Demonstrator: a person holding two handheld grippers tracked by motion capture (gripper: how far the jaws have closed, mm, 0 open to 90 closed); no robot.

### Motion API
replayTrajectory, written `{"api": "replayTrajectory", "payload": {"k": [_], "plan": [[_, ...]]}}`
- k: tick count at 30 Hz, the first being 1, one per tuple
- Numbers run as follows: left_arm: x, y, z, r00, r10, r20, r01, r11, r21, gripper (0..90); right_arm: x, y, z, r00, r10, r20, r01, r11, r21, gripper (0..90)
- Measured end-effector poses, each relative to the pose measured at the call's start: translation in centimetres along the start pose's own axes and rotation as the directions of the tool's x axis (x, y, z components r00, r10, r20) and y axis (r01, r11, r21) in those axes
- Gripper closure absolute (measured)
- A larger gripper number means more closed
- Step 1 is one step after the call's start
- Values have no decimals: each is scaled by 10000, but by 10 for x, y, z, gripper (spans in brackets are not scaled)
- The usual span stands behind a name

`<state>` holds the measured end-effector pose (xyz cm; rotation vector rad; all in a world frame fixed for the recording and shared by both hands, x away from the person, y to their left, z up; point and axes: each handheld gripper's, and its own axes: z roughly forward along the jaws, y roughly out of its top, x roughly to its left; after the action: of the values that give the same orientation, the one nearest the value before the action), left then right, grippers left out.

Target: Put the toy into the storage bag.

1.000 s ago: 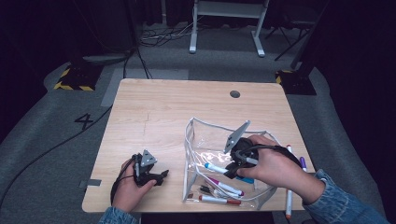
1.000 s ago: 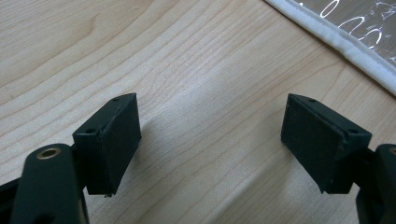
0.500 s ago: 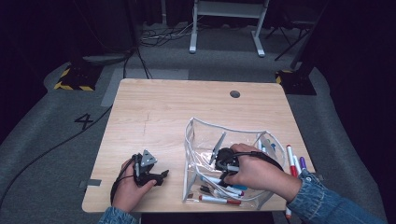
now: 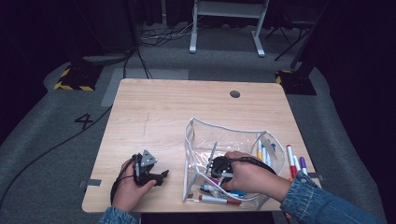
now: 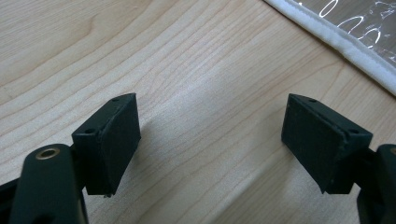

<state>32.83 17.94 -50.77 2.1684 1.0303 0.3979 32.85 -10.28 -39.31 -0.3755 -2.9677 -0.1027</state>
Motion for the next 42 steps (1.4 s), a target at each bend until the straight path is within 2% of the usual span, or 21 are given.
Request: {"api": "replayTrajectory", "payload": {"k": [2, 3, 7, 13, 14, 16, 17, 19, 22, 23, 24, 31, 33, 35, 36, 37, 38, 39, 40, 41, 42], "plan": [[0, 0, 0, 10000, 1, 0, -1, 10000, -4, 199, -1, -1, 1, 10000, 23, -83, -24, 10000, -90, 753], [0, 0, 0, 10000, 0, 0, 0, 10000, -4, 199, -3, -2, 2, 9999, -72, -135, 68, 9996, -275, 658], [0, 0, 0, 10000, 1, -2, -1, 10000, -16, 199, -6, -6, -11, 9995, 41, 329, -7, 9950, -1004, 585], [0, 0, 0, 10000, -1, 8, 1, 10000, -23, 198, -8, -18, -45, 9955, 742, 590, -569, 9657, -2535, 540], [0, 0, 0, 10000, 5, 5, -5, 10000, -13, 198, -10, -25, -59, 9926, 968, 729, -693, 9469, -3139, 531], [0, 0, 0, 10000, 3, 8, -3, 10000, -18, 199, -10, -34, -72, 9881, 1188, 980, -748, 9266, -3686, 505], [0, 0, 0, 10000, 3, 8, -3, 10000, -18, 198, -10, -34, -72, 9881, 1188, 980, -748, 9266, -3686, 505], [0, 0, 0, 10000, 4, 5, -4, 10000, -5, 199, -11, -43, -85, 9831, 1408, 1168, -800, 9052, -4174, 511], [0, 0, 0, 10000, 1, 8, -1, 10000, -22, 199, -13, -65, -112, 9685, 2002, 1481, -1027, 8628, -4949, 520], [0, 0, 0, 10000, -5, 7, 5, 10000, -16, 199, -13, -65, -112, 9685, 2002, 1481, -1027, 8628, -4949, 520], [0, 0, 0, 10000, 4, 7, -4, 10000, -8, 199, -16, -79, -123, 9597, 2281, 1640, -1073, 8371, -5364, 517], [-1, 0, 0, 9999, -98, 60, 98, 9999, -27, 199, -31, -125, -143, 9168, 3623, 1679, -1950, 7732, -6035, 513], [-1, 0, 0, 9999, -100, 61, 100, 9999, -28, 198, -36, -141, -145, 9027, 4014, 1548, -2268, 7497, -6217, 519], [-1, 0, 0, 9999, -97, 55, 97, 10000, -20, 198, -42, -166, -148, 8776, 4575, 1431, -2675, 7153, -6456, 530], [-1, 0, 0, 9999, -92, 44, 92, 10000, -19, 198, -44, -174, -148, 8677, 4765, 1417, -2819, 7063, -6494, 533], [-1, 0, 0, 9999, -92, 44, 92, 10000, -19, 198, -44, -174, -148, 8677, 4765, 1417, -2819, 7063, -6494, 533], [-1, 0, 0, 9999, -106, 52, 107, 9999, -19, 198, -49, -189, -146, 8468, 5138, 1379, -3126, 6903, -6525, 540], [-1, 0, 1, 9999, -113, 61, 113, 9999, -35, 198, -52, -196, -144, 8349, 5319, 1414, -3268, 6858, -6503, 543], [-1, 0, 1, 9999, -113, 61, 113, 9999, -35, 198, -52, -196, -144, 8349, 5319, 1414, -3268, 6858, -6503, 543], [-1, 0, 1, 9999, -99, 53, 99, 9999, -26, 198, -58, -209, -138, 8114, 5683, 1368, -3631, 6735, -6439, 550], [-1, 0, 1, 9999, -95, 58, 95, 10000, -25, 198, -61, -216, -134, 7997, 5856, 1327, -3819, 6665, -6402, 553]]}}
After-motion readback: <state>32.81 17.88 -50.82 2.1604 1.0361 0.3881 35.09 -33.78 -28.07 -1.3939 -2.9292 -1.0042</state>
